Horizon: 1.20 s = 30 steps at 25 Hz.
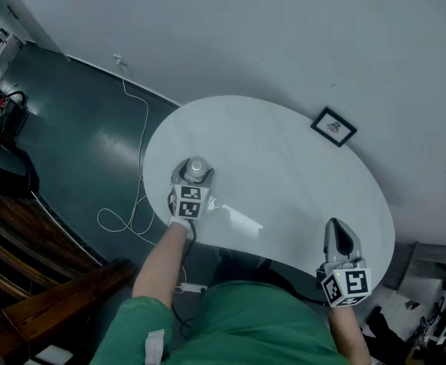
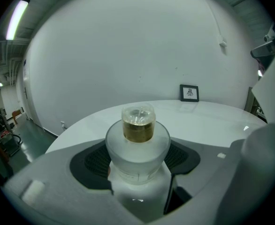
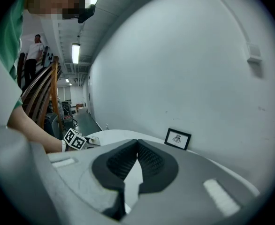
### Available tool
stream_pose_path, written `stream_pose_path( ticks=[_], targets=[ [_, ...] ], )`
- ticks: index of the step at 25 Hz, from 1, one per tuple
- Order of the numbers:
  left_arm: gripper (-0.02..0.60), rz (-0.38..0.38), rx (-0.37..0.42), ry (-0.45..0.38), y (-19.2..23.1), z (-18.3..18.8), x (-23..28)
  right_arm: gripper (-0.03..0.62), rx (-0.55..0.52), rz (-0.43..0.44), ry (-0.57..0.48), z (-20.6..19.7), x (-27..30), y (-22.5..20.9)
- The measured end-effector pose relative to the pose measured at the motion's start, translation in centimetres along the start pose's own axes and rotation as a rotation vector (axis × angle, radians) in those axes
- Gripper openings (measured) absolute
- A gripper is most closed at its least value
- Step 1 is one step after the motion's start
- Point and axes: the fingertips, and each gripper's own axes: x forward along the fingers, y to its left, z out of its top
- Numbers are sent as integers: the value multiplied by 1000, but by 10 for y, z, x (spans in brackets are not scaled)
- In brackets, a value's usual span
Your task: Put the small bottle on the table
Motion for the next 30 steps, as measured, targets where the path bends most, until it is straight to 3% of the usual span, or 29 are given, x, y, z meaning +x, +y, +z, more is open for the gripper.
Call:
stream_pose_path(
  ticks=[10, 18, 23, 30],
  targets=[
    [364, -12, -7, 22, -4, 0, 3, 3, 21, 8, -4, -1, 2, -7],
    [391, 25, -32, 2, -3, 9, -34, 3, 43, 38, -41, 2, 0, -16],
    [391, 74, -56, -93, -7, 47, -76, 3, 60, 69, -78, 7, 0, -24],
    [383, 130, -102, -291, -49, 134, -142, 3, 77, 127, -123, 16, -1, -40]
  ],
)
